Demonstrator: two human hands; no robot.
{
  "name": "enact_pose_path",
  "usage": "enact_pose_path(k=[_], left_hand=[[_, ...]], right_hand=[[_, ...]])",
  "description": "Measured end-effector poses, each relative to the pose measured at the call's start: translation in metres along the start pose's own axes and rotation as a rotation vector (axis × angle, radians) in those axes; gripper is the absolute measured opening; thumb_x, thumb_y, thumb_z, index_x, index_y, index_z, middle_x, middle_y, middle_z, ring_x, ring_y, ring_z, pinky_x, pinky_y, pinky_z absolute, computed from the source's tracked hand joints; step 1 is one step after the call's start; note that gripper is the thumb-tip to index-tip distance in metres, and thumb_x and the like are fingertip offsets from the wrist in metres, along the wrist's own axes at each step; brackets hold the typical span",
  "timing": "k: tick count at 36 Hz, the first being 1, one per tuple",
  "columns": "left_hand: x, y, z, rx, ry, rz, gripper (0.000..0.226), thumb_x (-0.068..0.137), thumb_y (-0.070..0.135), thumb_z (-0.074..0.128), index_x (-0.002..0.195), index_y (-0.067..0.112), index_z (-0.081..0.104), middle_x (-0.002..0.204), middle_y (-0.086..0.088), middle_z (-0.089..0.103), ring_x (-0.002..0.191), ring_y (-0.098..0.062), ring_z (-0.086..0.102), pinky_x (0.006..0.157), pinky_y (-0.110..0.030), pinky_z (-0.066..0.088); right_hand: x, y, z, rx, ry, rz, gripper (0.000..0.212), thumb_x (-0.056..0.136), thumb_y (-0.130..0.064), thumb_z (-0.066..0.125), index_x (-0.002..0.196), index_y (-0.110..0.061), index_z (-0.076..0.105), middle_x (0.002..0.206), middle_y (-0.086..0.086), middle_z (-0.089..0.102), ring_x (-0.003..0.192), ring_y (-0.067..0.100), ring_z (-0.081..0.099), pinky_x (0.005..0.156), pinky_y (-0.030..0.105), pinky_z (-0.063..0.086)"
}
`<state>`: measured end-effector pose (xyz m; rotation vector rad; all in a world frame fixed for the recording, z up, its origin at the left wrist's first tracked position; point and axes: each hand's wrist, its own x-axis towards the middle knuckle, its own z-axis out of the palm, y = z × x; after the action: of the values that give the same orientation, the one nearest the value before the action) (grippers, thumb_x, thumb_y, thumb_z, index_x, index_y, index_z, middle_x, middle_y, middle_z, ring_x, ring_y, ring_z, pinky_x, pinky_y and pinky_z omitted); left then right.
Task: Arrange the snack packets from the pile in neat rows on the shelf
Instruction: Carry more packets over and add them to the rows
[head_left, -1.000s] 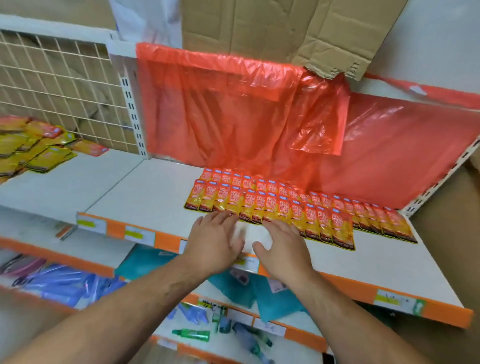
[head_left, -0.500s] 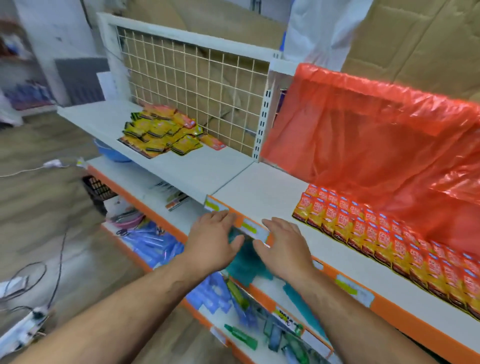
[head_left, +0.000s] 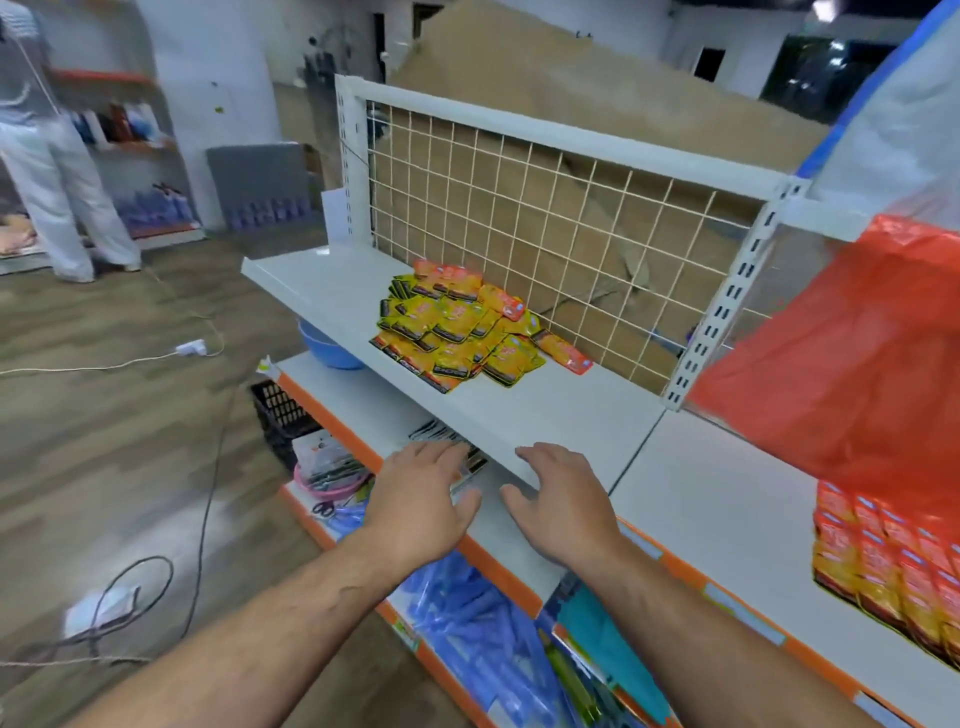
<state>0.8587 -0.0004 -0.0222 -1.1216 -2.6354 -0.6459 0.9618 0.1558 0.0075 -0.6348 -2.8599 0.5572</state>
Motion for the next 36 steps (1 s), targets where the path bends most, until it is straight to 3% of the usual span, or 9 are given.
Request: enact_pose_path(k=[4,10,14,18,22,24,32,36], left_hand=[[0.02,-0.021,0.004,-0.042,0.044,0.002,0.049,0.076,0.046,0.056,0.117,0.02,0.065,0.106,0.001,0.07,0.094,-0.026,0.066,0.08,-0.039,0.054],[0.065,-0.05,0.019,0.001,-0.055,-0.077,0.063,0.081,0.056,0.042,0.129,0.019,0.062,0.128,-0.003,0.064,0.116,-0.027,0.058,0.1,-0.042,0.047],[0.101,-0.066,0.02,0.026,-0.026,-0.09,0.057,0.078,0.05,0.045,0.114,0.013,0.069,0.104,-0.005,0.071,0.096,-0.029,0.067,0.082,-0.042,0.056],[0.137,-0.074,0.02,0.028,-0.042,-0.115,0.055,0.081,0.047,0.047,0.119,0.013,0.066,0.111,-0.005,0.07,0.105,-0.029,0.063,0.088,-0.04,0.051],[0.174,-0.081,0.031,-0.011,-0.011,-0.12,0.049,0.08,0.046,0.049,0.11,0.014,0.069,0.102,-0.004,0.071,0.097,-0.031,0.065,0.083,-0.039,0.055],[0.189,-0.083,0.037,-0.011,-0.038,-0.108,0.046,0.082,0.043,0.054,0.115,0.014,0.068,0.106,-0.005,0.071,0.103,-0.031,0.062,0.088,-0.038,0.051],[0.261,-0.084,0.058,-0.069,-0.088,0.013,0.041,0.088,0.041,0.054,0.122,0.019,0.064,0.115,0.0,0.067,0.112,-0.026,0.054,0.093,-0.035,0.044],[0.299,-0.091,0.073,-0.094,-0.109,0.12,0.035,0.09,0.033,0.043,0.111,0.017,0.065,0.107,-0.001,0.067,0.107,-0.026,0.055,0.088,-0.037,0.047]], right_hand=[[0.036,-0.01,0.009,-0.004,-0.016,-0.01,0.057,0.092,-0.047,0.057,0.142,-0.023,0.049,0.146,-0.003,0.047,0.135,0.019,0.037,0.111,0.032,0.034],[0.104,-0.008,0.024,0.003,-0.039,-0.007,0.054,0.092,-0.046,0.056,0.141,-0.023,0.051,0.144,-0.004,0.049,0.132,0.018,0.042,0.108,0.03,0.035],[0.156,0.0,0.032,0.03,-0.039,0.033,0.053,0.092,-0.045,0.055,0.139,-0.022,0.053,0.141,0.0,0.052,0.129,0.02,0.046,0.102,0.032,0.04],[0.198,0.01,0.035,0.052,-0.055,0.068,0.051,0.091,-0.047,0.055,0.135,-0.022,0.056,0.134,0.002,0.056,0.124,0.023,0.051,0.096,0.035,0.046],[0.233,0.022,0.035,0.064,-0.014,0.103,0.031,0.089,-0.041,0.056,0.111,-0.021,0.064,0.115,0.003,0.06,0.11,0.026,0.057,0.079,0.034,0.049],[0.245,0.028,0.035,0.057,0.004,0.138,0.026,0.089,-0.04,0.055,0.103,-0.02,0.064,0.11,0.004,0.06,0.105,0.027,0.058,0.075,0.034,0.048],[0.289,0.059,0.032,0.032,0.056,0.316,0.045,0.092,-0.041,0.052,0.135,-0.028,0.053,0.138,-0.001,0.05,0.125,0.022,0.051,0.091,0.038,0.047],[0.308,0.07,0.034,-0.016,0.083,0.391,0.031,0.092,-0.038,0.048,0.118,-0.023,0.054,0.128,0.0,0.051,0.116,0.025,0.054,0.084,0.038,0.048]])
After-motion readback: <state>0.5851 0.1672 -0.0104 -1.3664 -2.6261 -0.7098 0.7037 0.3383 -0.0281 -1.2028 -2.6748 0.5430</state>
